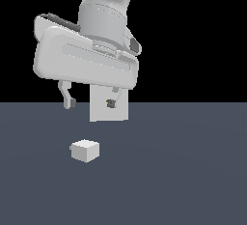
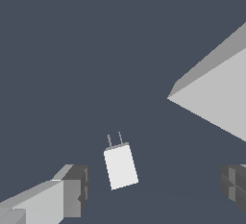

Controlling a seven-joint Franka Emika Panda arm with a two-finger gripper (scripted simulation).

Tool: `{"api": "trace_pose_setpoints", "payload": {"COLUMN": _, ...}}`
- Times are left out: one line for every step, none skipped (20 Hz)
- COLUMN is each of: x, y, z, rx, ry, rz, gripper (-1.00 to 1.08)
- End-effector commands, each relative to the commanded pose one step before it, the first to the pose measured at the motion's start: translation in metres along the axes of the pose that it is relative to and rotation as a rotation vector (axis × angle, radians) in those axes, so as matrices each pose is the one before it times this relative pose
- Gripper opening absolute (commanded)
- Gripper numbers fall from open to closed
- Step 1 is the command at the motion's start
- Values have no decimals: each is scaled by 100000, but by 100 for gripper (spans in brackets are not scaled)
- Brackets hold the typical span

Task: Plug the charger into the wall socket.

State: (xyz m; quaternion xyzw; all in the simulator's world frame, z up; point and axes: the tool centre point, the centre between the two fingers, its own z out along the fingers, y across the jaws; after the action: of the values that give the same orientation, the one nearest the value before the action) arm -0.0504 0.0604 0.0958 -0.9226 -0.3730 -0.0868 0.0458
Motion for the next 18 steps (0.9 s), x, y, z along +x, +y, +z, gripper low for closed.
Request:
{"api": "trace_pose_setpoints", "payload": {"x": -341, "y": -547, "z": 638, "rx": 716, "ry": 1044, "rz": -5536, "gripper": 100}}
{"api": "trace_pose_setpoints", "payload": {"x": -126, "y": -206, "z": 245, "rx": 289, "ry": 376, "rz": -2061, "gripper": 100}}
{"api": "trace_pose_setpoints", "payload": {"x": -120, "y": -195, "z": 232, "rx": 276, "ry": 357, "rz": -1953, "gripper": 100}}
{"api": "trace_pose_setpoints", "payload": {"x": -112, "y": -185, "z": 219, "rx": 262, "ry": 340, "rz": -1848, "gripper": 100}}
{"api": "trace_pose_setpoints", "payload": {"x": -105, "y": -175, "z": 207, "rx": 248, "ry": 323, "rz": -1743, "gripper": 100}}
{"api": "trace_pose_setpoints", "payload": {"x": -101, "y": -164, "z": 196, "rx": 237, "ry": 303, "rz": -1646, "gripper": 100}}
{"api": "trace_pose_setpoints", "payload": {"x": -97, "y": -152, "z": 187, "rx": 226, "ry": 280, "rz": -1547, "gripper": 100}}
{"api": "trace_pose_setpoints", "payload": {"x": -92, "y": -142, "z": 177, "rx": 216, "ry": 257, "rz": -1449, "gripper": 100}}
{"api": "trace_pose_setpoints", "payload": {"x": -88, "y": -131, "z": 166, "rx": 204, "ry": 234, "rz": -1346, "gripper": 100}}
{"api": "trace_pose_setpoints", "payload": {"x": -82, "y": -120, "z": 155, "rx": 191, "ry": 215, "rz": -1246, "gripper": 100}}
{"api": "trace_pose_setpoints", "payload": {"x": -76, "y": -110, "z": 142, "rx": 175, "ry": 196, "rz": -1140, "gripper": 100}}
{"api": "trace_pose_setpoints", "payload": {"x": -68, "y": -100, "z": 129, "rx": 160, "ry": 179, "rz": -1036, "gripper": 100}}
{"api": "trace_pose_setpoints", "payload": {"x": -60, "y": -90, "z": 115, "rx": 143, "ry": 160, "rz": -925, "gripper": 100}}
{"api": "trace_pose_setpoints", "payload": {"x": -53, "y": -79, "z": 101, "rx": 126, "ry": 141, "rz": -813, "gripper": 100}}
{"api": "trace_pose_setpoints", "payload": {"x": -46, "y": -67, "z": 87, "rx": 109, "ry": 121, "rz": -699, "gripper": 100}}
{"api": "trace_pose_setpoints", "payload": {"x": -41, "y": -55, "z": 74, "rx": 92, "ry": 100, "rz": -582, "gripper": 100}}
{"api": "trace_pose_setpoints", "payload": {"x": -31, "y": -46, "z": 60, "rx": 76, "ry": 79, "rz": -476, "gripper": 100}}
{"api": "trace_pose_setpoints", "payload": {"x": -27, "y": -33, "z": 47, "rx": 59, "ry": 56, "rz": -356, "gripper": 100}}
